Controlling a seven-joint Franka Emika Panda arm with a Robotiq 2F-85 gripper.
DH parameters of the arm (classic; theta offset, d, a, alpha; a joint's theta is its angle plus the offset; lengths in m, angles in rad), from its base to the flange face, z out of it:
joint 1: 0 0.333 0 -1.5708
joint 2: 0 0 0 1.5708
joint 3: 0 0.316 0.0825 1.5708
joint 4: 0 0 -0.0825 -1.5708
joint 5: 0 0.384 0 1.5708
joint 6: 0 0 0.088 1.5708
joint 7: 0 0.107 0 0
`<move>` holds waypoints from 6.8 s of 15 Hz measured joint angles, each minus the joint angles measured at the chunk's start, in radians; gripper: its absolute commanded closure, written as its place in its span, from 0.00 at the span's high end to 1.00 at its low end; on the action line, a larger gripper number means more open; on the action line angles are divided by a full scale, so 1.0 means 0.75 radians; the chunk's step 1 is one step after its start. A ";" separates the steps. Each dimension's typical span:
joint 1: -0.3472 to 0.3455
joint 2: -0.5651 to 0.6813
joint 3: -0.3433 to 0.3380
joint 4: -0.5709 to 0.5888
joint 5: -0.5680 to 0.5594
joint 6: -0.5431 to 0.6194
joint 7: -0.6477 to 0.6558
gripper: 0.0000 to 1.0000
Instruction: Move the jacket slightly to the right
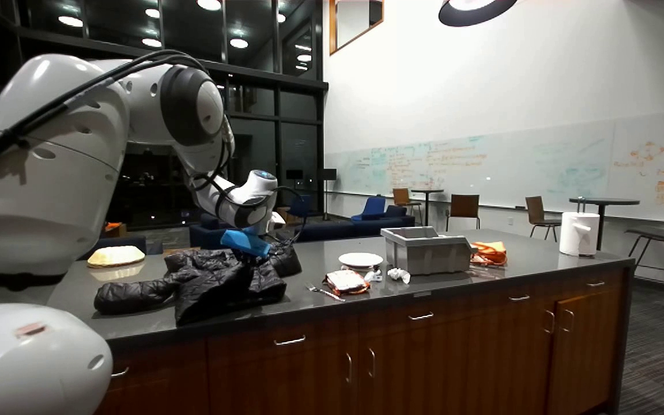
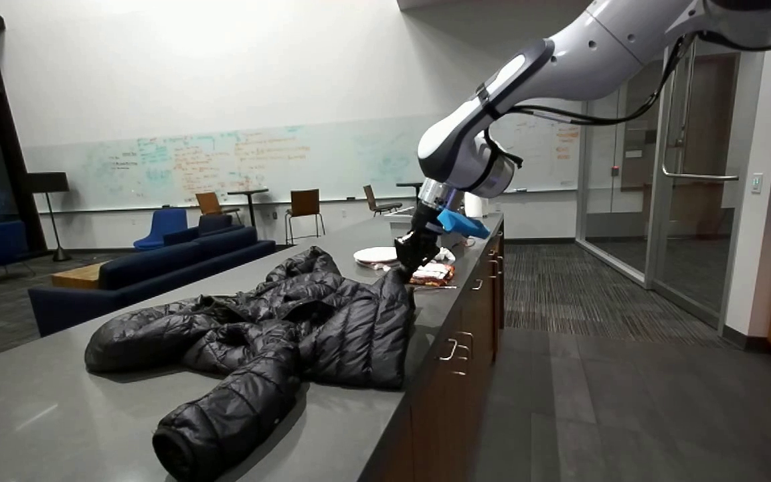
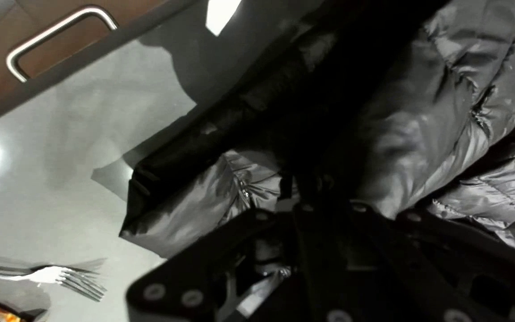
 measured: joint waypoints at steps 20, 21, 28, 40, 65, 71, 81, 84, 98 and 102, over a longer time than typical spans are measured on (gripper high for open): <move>-0.037 -0.047 -0.003 -0.048 0.107 0.021 0.009 1.00; -0.040 -0.060 -0.003 -0.048 0.116 0.021 0.009 1.00; -0.038 -0.124 0.042 -0.089 0.370 0.020 -0.085 1.00; 0.086 -0.146 0.115 -0.258 1.004 -0.011 -0.575 1.00; 0.495 -0.137 0.154 -0.345 1.103 -0.120 -0.765 1.00; 0.495 -0.137 0.153 -0.345 1.100 -0.127 -0.764 1.00; 0.505 -0.034 0.168 -0.282 1.712 -0.154 -1.102 1.00; 0.531 0.026 0.159 -0.235 1.830 -0.163 -1.171 1.00; 0.761 0.079 0.090 -0.008 1.614 0.345 -1.056 1.00; 0.852 0.102 0.062 -0.011 1.276 0.480 -0.807 1.00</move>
